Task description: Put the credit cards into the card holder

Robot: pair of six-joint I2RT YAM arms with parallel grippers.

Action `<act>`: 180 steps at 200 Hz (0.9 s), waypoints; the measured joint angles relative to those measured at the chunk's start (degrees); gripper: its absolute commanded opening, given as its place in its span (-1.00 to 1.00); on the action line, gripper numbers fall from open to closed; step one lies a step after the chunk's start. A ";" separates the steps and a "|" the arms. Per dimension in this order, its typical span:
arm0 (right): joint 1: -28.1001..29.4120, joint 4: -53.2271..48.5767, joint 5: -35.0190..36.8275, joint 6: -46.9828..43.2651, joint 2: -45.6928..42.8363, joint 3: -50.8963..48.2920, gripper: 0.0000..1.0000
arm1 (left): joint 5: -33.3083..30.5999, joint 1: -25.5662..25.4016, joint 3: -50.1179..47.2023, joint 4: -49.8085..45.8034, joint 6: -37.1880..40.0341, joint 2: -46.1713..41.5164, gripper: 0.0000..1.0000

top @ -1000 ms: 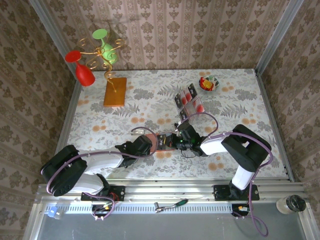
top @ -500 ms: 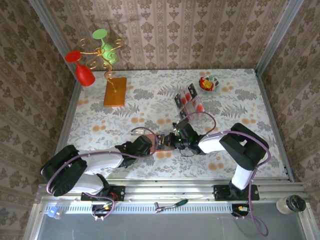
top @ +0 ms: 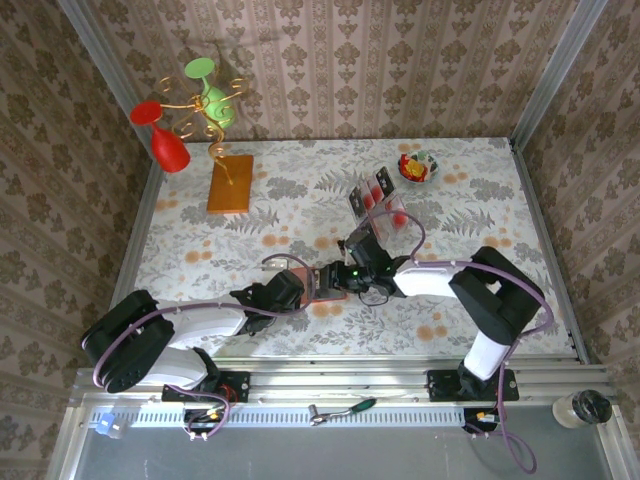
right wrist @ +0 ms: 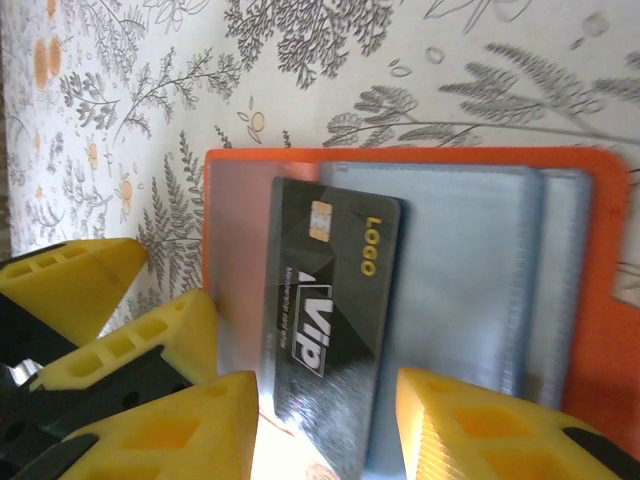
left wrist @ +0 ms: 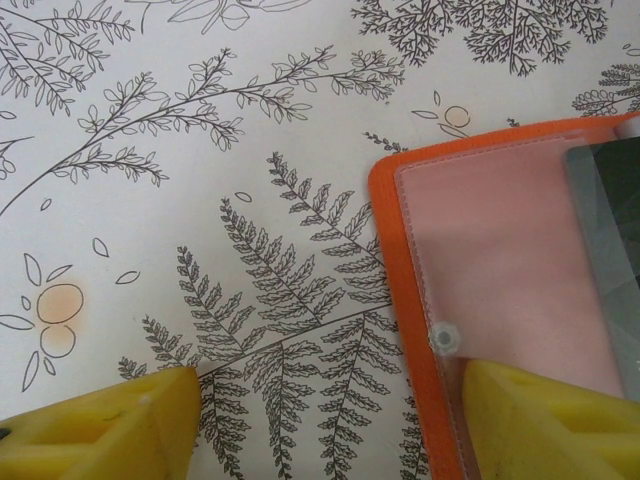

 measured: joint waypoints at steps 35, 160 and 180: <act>-0.81 -4.92 0.13 -2.91 -0.39 2.91 -0.49 | -0.17 0.00 -0.13 0.07 -0.02 0.00 0.42; 1.14 -7.91 -0.09 -4.20 7.65 9.18 -0.64 | -0.42 0.00 -0.13 0.22 -0.02 0.00 0.42; 1.81 -7.87 -0.11 -4.13 8.76 10.69 -0.65 | -0.42 0.00 -0.13 0.24 -0.02 0.00 0.42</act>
